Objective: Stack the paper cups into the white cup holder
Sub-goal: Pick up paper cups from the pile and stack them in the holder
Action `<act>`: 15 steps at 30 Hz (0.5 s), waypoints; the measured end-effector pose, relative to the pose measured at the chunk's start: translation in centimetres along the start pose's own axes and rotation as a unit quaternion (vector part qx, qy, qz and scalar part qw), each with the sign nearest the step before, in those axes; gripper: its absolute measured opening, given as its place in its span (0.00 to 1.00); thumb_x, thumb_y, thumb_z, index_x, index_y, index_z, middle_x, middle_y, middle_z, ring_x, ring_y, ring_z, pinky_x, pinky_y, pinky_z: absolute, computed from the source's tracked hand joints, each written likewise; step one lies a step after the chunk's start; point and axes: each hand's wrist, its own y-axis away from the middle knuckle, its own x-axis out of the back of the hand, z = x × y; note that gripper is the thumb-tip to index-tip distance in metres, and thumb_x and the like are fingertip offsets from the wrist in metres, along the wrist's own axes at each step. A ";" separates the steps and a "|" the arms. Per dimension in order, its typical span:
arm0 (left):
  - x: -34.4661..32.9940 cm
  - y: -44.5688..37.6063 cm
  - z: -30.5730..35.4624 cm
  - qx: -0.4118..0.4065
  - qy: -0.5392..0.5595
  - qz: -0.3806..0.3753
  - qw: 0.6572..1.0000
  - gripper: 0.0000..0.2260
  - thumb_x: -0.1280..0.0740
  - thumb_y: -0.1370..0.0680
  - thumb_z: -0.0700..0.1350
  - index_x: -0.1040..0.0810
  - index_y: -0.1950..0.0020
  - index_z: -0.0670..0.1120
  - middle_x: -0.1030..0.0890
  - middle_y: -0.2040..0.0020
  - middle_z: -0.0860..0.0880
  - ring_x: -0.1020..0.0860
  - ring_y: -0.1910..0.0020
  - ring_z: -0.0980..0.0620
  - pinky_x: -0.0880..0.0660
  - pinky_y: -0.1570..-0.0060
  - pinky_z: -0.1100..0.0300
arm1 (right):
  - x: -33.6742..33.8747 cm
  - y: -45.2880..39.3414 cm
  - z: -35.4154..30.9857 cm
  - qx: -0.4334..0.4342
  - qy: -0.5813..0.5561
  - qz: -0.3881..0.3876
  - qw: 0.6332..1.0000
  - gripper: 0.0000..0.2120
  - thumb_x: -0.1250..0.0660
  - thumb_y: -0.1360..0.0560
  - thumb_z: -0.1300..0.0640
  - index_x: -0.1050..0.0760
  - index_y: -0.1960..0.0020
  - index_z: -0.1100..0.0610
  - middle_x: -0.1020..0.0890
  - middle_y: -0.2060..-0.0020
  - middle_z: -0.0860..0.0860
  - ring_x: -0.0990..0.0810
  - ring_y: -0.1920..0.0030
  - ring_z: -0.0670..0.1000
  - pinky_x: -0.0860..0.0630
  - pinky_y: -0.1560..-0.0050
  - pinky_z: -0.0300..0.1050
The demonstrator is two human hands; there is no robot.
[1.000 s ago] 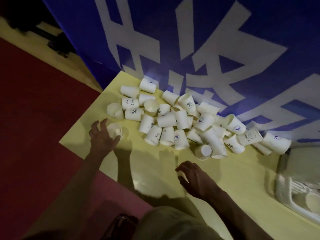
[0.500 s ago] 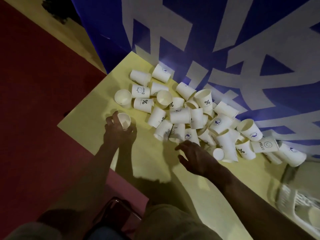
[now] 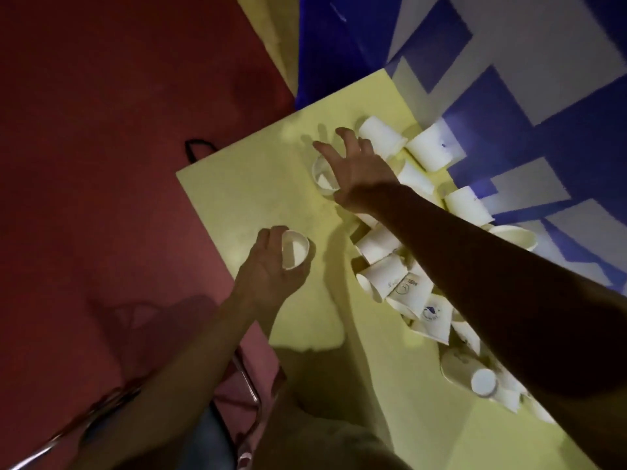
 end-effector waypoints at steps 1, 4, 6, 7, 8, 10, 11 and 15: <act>0.1 0.7 -0.7 -0.013 0.008 0.006 1.000 0.28 0.28 0.24 0.53 0.35 0.28 0.51 0.30 0.32 0.48 0.26 0.39 0.48 0.24 0.43 0.51 | -0.3 -1.0 -0.2 0.005 0.022 -0.019 1.000 0.46 0.24 0.28 0.56 0.48 0.19 0.45 0.44 0.22 0.58 0.34 0.30 0.64 0.24 0.38 0.58; -0.8 2.4 -3.3 -0.073 0.035 0.047 0.996 0.29 0.21 0.29 0.51 0.29 0.33 0.46 0.25 0.41 0.48 0.23 0.47 0.51 0.20 0.54 0.54 | -1.8 -1.9 -0.4 0.021 0.057 -0.031 0.998 0.37 0.29 0.25 0.54 0.43 0.22 0.46 0.34 0.29 0.57 0.28 0.36 0.61 0.25 0.42 0.56; -1.3 3.1 -3.8 -0.057 0.078 0.043 0.994 0.30 0.20 0.30 0.50 0.29 0.34 0.47 0.25 0.42 0.50 0.23 0.47 0.54 0.21 0.53 0.57 | -2.2 -0.7 -0.1 0.022 0.045 0.004 0.999 0.34 0.29 0.24 0.50 0.40 0.23 0.47 0.30 0.32 0.57 0.24 0.40 0.60 0.25 0.43 0.55; -1.5 3.5 -3.4 -0.043 0.099 0.041 0.993 0.30 0.20 0.30 0.51 0.29 0.33 0.49 0.25 0.41 0.51 0.23 0.46 0.55 0.21 0.52 0.60 | -2.0 0.5 0.0 0.022 0.022 0.030 0.999 0.35 0.28 0.25 0.48 0.38 0.23 0.48 0.28 0.33 0.57 0.23 0.42 0.60 0.24 0.43 0.56; -1.6 3.7 -2.9 -0.032 0.117 0.043 0.992 0.30 0.20 0.30 0.52 0.29 0.33 0.50 0.25 0.40 0.53 0.23 0.45 0.56 0.22 0.52 0.62 | -1.8 1.9 0.2 0.027 -0.011 0.057 0.998 0.36 0.27 0.27 0.47 0.37 0.23 0.50 0.26 0.35 0.58 0.21 0.43 0.60 0.23 0.44 0.57; -2.0 3.6 -1.6 -0.037 0.129 0.040 0.990 0.30 0.20 0.30 0.54 0.29 0.33 0.52 0.26 0.39 0.55 0.23 0.43 0.58 0.23 0.52 0.66 | -1.2 5.4 0.4 0.026 -0.092 0.109 0.989 0.38 0.25 0.29 0.48 0.35 0.23 0.53 0.24 0.36 0.60 0.20 0.44 0.62 0.20 0.46 0.58; -2.0 3.4 -0.7 -0.053 0.133 0.029 0.989 0.30 0.20 0.30 0.54 0.29 0.33 0.52 0.26 0.39 0.55 0.23 0.43 0.57 0.23 0.51 0.66 | -0.9 7.5 0.6 0.012 -0.127 0.125 0.984 0.38 0.25 0.28 0.48 0.35 0.23 0.54 0.24 0.35 0.60 0.20 0.42 0.61 0.19 0.45 0.58; -2.1 1.6 2.8 -0.118 0.144 -0.065 0.980 0.28 0.21 0.30 0.57 0.27 0.36 0.52 0.24 0.40 0.52 0.20 0.45 0.53 0.20 0.53 0.57 | -1.1 17.7 2.5 -0.094 -0.238 0.175 0.951 0.34 0.27 0.25 0.49 0.37 0.23 0.49 0.29 0.32 0.55 0.23 0.39 0.55 0.19 0.44 0.48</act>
